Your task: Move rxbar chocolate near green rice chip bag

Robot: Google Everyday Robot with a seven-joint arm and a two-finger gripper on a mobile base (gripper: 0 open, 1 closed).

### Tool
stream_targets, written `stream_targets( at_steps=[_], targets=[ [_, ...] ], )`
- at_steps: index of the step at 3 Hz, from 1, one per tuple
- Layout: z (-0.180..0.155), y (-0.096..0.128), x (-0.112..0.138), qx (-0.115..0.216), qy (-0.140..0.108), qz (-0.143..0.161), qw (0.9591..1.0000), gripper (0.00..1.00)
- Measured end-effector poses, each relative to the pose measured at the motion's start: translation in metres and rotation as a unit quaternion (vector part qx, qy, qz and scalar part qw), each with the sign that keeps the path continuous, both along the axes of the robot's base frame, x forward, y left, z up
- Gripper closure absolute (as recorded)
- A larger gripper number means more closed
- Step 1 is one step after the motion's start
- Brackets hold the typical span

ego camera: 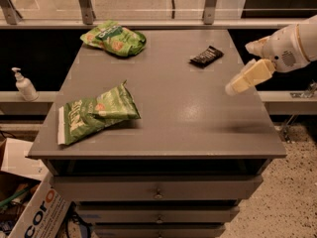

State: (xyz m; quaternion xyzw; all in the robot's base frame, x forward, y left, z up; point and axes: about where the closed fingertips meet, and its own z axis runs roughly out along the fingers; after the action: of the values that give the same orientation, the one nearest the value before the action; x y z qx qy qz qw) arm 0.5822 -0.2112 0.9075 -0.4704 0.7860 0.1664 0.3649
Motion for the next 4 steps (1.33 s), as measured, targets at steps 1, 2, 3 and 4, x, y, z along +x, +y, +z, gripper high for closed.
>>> stream_targets(
  at_steps=[1, 2, 3, 4],
  targets=[
    [0.009, 0.000, 0.015, 0.025, -0.010, -0.002, 0.9996, 0.00],
    [0.007, 0.001, 0.014, 0.023, -0.009, -0.001, 0.9997, 0.00],
    [-0.001, 0.002, 0.021, 0.040, -0.010, -0.010, 0.9991, 0.00],
    [-0.021, 0.015, 0.042, 0.063, -0.026, -0.016, 0.9976, 0.00]
  ],
)
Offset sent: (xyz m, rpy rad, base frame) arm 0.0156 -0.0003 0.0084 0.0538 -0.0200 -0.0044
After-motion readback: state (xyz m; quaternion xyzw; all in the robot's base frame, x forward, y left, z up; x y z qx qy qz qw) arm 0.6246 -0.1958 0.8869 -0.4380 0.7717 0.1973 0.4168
